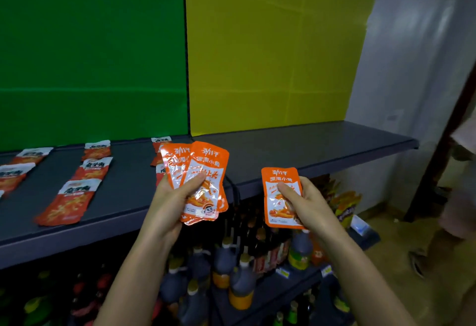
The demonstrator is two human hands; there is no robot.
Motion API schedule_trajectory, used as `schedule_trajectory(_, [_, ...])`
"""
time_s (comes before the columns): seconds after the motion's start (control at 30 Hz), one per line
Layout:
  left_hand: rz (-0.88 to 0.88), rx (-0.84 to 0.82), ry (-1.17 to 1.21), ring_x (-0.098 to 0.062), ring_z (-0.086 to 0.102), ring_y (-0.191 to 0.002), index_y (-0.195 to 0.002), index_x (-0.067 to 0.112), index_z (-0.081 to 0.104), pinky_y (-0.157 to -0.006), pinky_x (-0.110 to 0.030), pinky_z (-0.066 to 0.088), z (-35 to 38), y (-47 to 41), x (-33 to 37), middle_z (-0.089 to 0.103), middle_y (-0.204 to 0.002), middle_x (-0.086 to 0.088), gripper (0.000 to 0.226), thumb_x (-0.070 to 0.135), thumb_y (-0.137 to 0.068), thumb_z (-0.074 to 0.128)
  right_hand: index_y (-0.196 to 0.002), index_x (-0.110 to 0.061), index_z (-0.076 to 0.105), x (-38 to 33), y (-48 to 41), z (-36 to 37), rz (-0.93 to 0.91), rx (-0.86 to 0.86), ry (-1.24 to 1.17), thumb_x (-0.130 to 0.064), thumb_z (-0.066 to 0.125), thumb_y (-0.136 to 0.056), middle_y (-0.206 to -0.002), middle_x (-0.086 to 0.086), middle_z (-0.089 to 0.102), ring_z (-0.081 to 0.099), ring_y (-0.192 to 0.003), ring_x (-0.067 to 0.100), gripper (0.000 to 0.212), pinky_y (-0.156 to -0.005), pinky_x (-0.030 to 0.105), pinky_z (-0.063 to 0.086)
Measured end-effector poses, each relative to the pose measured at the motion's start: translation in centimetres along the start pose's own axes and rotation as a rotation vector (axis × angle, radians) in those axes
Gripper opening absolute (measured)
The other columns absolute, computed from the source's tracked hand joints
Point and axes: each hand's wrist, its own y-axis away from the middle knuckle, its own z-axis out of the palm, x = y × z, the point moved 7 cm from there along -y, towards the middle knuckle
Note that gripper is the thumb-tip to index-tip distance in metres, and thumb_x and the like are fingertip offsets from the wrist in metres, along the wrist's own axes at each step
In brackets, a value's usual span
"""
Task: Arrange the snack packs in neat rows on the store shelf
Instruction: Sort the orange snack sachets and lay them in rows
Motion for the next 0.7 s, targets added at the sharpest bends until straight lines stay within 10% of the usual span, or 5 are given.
schedule_trajectory(0.7, [0.167, 0.356, -0.088, -0.014, 0.071, -0.060, -0.097, 0.014, 0.064, -0.048, -0.023, 0.055, -0.3, -9.5, 4.6, 0.074, -0.079, -0.003, 0.015, 0.013, -0.082, 0.065, -0.089, -0.016, 0.054, -1.3, -23.2, 10.6, -0.091, -0.436, 0.248, -0.019, 0.052, -0.090, -0.110, 0.010, 0.066, 0.064, -0.101, 0.025, 0.003, -0.090, 0.035, 0.049])
